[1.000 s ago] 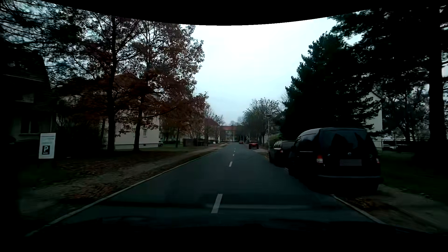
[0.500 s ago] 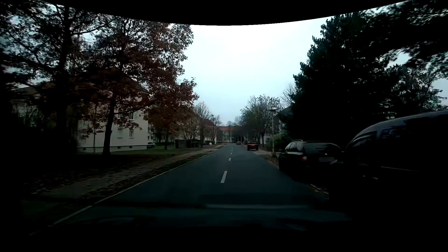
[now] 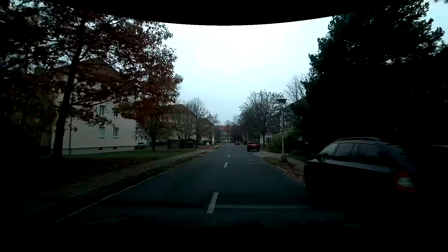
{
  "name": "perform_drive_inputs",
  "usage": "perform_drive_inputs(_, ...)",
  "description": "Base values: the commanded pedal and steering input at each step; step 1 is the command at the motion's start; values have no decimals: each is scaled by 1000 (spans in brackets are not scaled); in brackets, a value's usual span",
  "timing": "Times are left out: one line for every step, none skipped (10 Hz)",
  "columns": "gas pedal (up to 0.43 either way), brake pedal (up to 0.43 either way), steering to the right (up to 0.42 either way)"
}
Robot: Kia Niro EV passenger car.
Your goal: Follow the waypoints while adhering to traffic rules and regulations
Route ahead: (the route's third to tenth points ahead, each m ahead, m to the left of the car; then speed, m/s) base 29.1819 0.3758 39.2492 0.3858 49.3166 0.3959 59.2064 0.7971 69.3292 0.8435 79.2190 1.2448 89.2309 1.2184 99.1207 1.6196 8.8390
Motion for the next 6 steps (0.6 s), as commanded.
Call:
perform_drive_inputs(150,0,2)
perform_drive_inputs(138,0,1)
perform_drive_inputs(138,0,1)
perform_drive_inputs(138,0,1)
perform_drive_inputs(138,0,-1)
perform_drive_inputs(138,0,-3)
